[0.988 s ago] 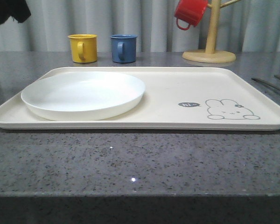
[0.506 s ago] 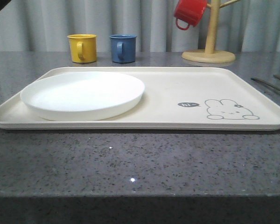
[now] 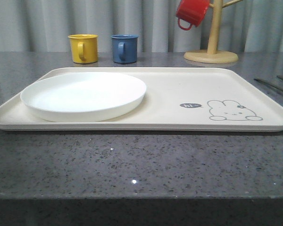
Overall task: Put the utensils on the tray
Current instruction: 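Grasp the fork beside the tray with the right gripper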
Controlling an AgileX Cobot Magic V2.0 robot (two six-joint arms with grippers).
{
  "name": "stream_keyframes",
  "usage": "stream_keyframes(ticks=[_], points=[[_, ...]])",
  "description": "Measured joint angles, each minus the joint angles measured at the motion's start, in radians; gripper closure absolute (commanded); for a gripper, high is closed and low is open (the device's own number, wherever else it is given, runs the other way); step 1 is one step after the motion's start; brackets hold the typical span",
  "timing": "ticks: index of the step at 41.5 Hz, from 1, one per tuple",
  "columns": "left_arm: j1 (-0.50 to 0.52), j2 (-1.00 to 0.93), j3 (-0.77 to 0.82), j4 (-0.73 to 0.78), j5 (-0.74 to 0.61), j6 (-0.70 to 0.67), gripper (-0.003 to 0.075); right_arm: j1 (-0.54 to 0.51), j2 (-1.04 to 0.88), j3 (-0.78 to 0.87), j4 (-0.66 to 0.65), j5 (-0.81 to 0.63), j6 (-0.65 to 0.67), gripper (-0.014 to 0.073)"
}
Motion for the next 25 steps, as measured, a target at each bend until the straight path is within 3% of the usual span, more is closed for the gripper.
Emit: stream_keyframes(ticks=[7,25], points=[[0.0,-0.002,0.0,0.0,0.0,0.0,0.0406,0.049,0.166,-0.111,0.002,0.076,-0.02,0.0191],[0.0,-0.002,0.0,0.0,-0.007,0.0,0.0406,0.051,0.611,-0.388,-0.083,0.19,0.012,0.0191]])
